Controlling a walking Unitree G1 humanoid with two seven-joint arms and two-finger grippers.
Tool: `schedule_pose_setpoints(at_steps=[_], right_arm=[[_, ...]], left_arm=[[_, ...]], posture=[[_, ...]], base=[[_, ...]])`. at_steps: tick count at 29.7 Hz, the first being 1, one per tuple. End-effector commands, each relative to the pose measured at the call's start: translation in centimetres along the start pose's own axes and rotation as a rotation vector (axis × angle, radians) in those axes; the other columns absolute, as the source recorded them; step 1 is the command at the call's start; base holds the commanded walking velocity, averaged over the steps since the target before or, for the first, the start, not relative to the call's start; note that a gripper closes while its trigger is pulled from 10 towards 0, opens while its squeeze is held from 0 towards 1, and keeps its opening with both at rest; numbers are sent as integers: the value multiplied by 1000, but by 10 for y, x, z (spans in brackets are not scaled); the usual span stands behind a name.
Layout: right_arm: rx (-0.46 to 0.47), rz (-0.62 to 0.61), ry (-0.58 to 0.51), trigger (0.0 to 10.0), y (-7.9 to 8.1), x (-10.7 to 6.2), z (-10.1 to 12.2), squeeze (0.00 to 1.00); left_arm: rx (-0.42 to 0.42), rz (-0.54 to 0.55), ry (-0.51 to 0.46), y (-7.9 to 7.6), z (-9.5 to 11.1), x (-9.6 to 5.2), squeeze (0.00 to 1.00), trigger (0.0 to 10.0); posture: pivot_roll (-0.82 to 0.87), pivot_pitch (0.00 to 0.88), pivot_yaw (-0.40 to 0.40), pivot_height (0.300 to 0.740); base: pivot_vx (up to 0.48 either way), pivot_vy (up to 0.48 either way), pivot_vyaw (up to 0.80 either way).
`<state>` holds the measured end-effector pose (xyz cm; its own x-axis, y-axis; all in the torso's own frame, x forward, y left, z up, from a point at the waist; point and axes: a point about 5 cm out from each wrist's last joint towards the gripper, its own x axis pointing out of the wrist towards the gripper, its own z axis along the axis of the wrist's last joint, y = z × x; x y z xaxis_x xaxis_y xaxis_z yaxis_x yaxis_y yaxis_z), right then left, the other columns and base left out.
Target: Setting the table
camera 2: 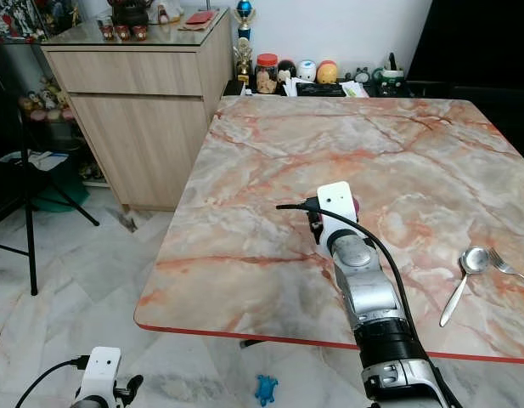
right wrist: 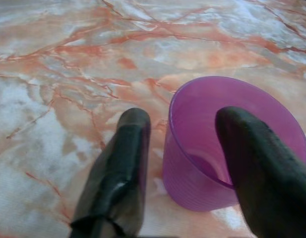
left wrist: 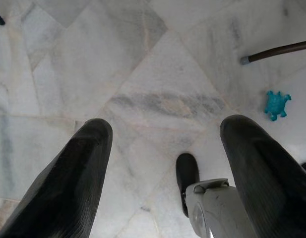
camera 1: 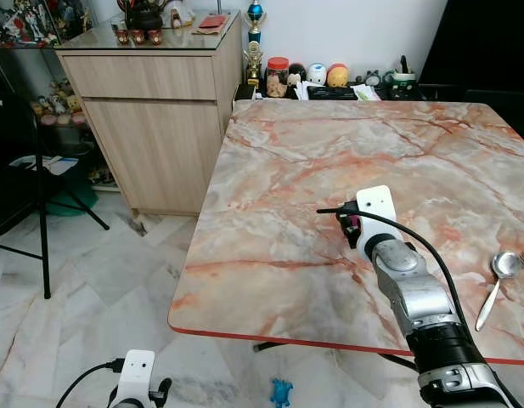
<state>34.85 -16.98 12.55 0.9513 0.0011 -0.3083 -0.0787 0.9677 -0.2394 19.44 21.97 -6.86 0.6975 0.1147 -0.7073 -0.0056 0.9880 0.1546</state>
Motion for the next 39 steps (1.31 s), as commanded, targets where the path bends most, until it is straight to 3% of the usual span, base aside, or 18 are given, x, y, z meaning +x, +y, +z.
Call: schedule_pose_setpoints(at_steps=[1,20,21,22,23,30,31,32,37,39], right_arm=[[-2,12,-7,0,2,1,4,0],[-3,21,-7,353,4,2,5,0],[-6,17,-8,3686,3,2,6,0],[-6,17,-8,3686,3,2,6,0],[-8,12,-11,10000,2,2,7,0],[-6,-2,-27,10000,1,2,11,0],[-5,-3,-28,10000,0,1,11,161],[-5,-6,-30,10000,0,1,12,600],[-5,-7,-29,10000,-1,2,12,698],[-7,-1,-21,10000,0,2,10,639]], left_arm=[[-2,8,17,2,-5,-1,0,10000],[-20,6,27,3,-5,-1,0,10000],[-20,6,26,3,-5,-1,0,10000],[-20,6,26,3,-5,-1,0,10000],[-21,6,25,3,-5,-1,0,10000],[-21,3,23,2,-5,-1,0,10000],[-21,3,23,2,-5,-1,0,10000],[-20,3,23,2,-5,-1,0,10000],[-20,1,25,2,-5,-1,0,10000],[-20,-1,27,1,-5,-1,0,10000]], posture=[[79,9,11,740],[83,8,10,740],[83,7,10,740],[83,7,10,740],[84,8,10,740],[83,6,11,740],[83,7,12,740],[83,7,11,740],[83,7,12,740],[82,7,12,740]], base=[[0,0,0],[0,0,0],[0,0,0],[0,0,0],[0,0,0],[0,0,0],[0,0,0],[0,0,0],[0,0,0],[0,0,0]])
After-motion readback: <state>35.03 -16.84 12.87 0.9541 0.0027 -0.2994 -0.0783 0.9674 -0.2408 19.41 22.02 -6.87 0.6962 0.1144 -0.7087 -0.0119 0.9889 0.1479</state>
